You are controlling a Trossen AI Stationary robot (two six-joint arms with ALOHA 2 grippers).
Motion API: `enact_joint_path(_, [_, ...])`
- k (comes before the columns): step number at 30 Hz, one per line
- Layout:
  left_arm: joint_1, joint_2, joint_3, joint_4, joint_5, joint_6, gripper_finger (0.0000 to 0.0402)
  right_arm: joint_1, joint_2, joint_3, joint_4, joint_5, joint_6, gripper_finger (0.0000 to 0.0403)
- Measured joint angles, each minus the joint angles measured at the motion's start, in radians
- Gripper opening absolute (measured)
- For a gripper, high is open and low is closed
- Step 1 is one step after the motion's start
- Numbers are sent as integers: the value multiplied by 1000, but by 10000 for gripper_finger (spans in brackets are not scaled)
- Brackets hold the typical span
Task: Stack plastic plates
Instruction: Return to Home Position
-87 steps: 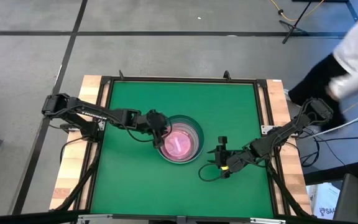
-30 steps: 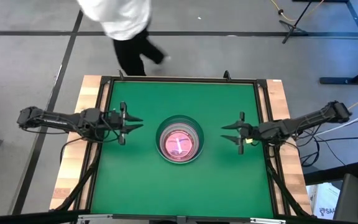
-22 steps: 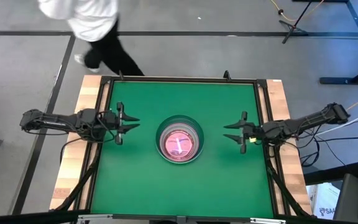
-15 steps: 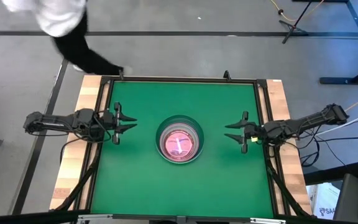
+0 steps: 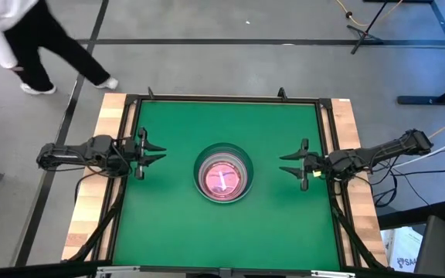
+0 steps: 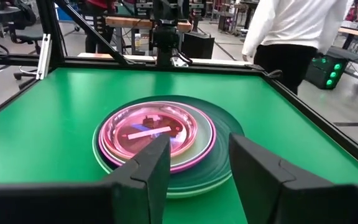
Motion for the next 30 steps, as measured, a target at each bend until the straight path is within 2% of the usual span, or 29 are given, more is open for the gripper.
enact_joint_path(3, [0,1,-20,4,1,-8,85,0,-1,-34,51,-53,-16,131])
enact_joint_path(7, [1,1,-40,11,-12,-11,85,-1,-31,-86,122,-113,-48,79])
enact_joint_path(13, [1,1,-46,7,12,-2,85,-66,-121,-87,64,-255,-46,7])
enact_joint_path(18, [1,1,-95,60,6,-11,85,-149,-193,-87,-12,-302,-16,20])
enact_joint_path(22, [3,1,-139,169,4,-24,85,-186,-230,-112,6,-309,-12,23])
enact_joint_path(26, [12,1,-149,162,2,-58,85,-222,-276,-161,-26,-317,-9,23])
enact_joint_path(30, [16,1,-149,161,36,-42,85,-255,-328,-161,-58,-405,7,23])
